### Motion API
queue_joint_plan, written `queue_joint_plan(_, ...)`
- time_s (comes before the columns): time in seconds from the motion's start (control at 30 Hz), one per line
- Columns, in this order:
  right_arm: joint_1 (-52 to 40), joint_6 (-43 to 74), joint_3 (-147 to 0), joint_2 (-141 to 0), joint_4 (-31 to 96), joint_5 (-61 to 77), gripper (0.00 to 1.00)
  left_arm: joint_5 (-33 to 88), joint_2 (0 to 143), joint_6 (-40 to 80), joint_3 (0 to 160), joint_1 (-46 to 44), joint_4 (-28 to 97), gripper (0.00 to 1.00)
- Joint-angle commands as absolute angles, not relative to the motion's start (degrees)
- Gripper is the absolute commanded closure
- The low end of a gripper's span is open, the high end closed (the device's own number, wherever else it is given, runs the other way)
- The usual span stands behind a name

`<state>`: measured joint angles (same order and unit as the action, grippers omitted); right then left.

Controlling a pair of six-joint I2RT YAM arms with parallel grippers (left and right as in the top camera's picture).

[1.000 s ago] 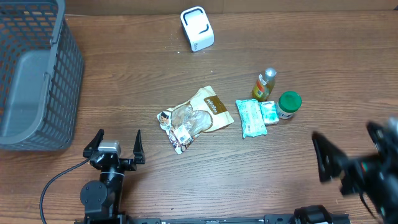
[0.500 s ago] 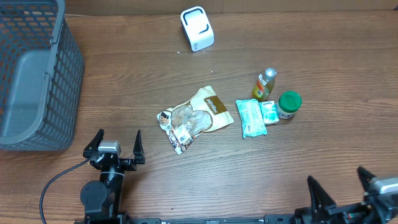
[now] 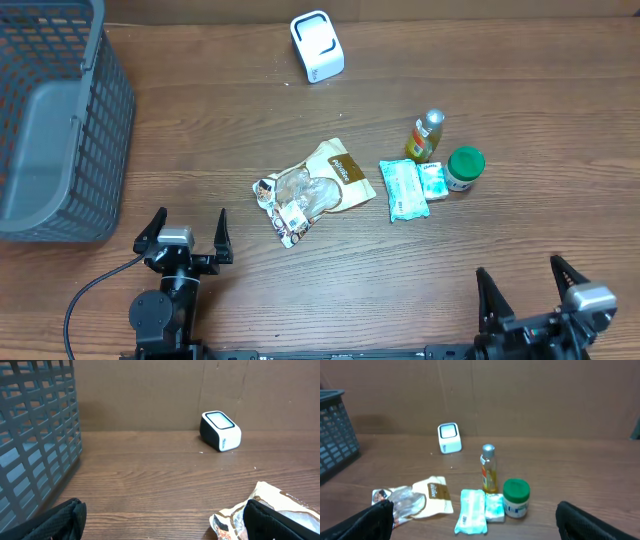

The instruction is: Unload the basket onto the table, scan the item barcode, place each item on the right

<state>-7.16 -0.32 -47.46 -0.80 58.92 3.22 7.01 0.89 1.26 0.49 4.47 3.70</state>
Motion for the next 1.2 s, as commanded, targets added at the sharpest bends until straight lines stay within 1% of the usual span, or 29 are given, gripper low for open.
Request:
queue_joint_plan(0.0, -7.0, -0.2, -45.2, -0.2, 55.4, 4.6, 0.0, 6.6, 0.3, 0.4, 0.3, 4.1, 3.9, 0.01)
queue_joint_plan(0.17, -7.0, -0.2, -41.4, -0.2, 42.0, 5.0, 0.0, 6.6, 0.3, 0.4, 0.3, 4.1, 3.9, 0.0)
queue_joint_plan(0.3, -7.0, -0.2, -37.1, -0.2, 28.4, 6.5, 0.0, 6.6, 0.3, 0.4, 0.3, 4.1, 3.9, 0.01)
queue_joint_plan(0.5, -7.0, -0.2, -27.5, -0.2, 7.2, 9.4, 0.0, 6.6, 0.3, 0.4, 0.3, 4.1, 3.9, 0.01)
queue_joint_plan(0.63, -7.0, -0.2, -20.5, -0.2, -2.4, 10.3, 0.0, 6.6, 0.3, 0.4, 0.3, 4.1, 3.9, 0.0)
queue_joint_plan(0.97, -6.2, 0.1, -6.2, -0.2, -16.8, 10.6, 0.0, 6.6, 0.3, 0.4, 0.3, 4.1, 3.9, 0.01)
queue_joint_plan(1.17, -5.3, 0.3, -2.4, -0.2, -18.6, 10.6, 0.0, 6.6, 0.3, 0.4, 0.3, 4.1, 3.9, 0.01)
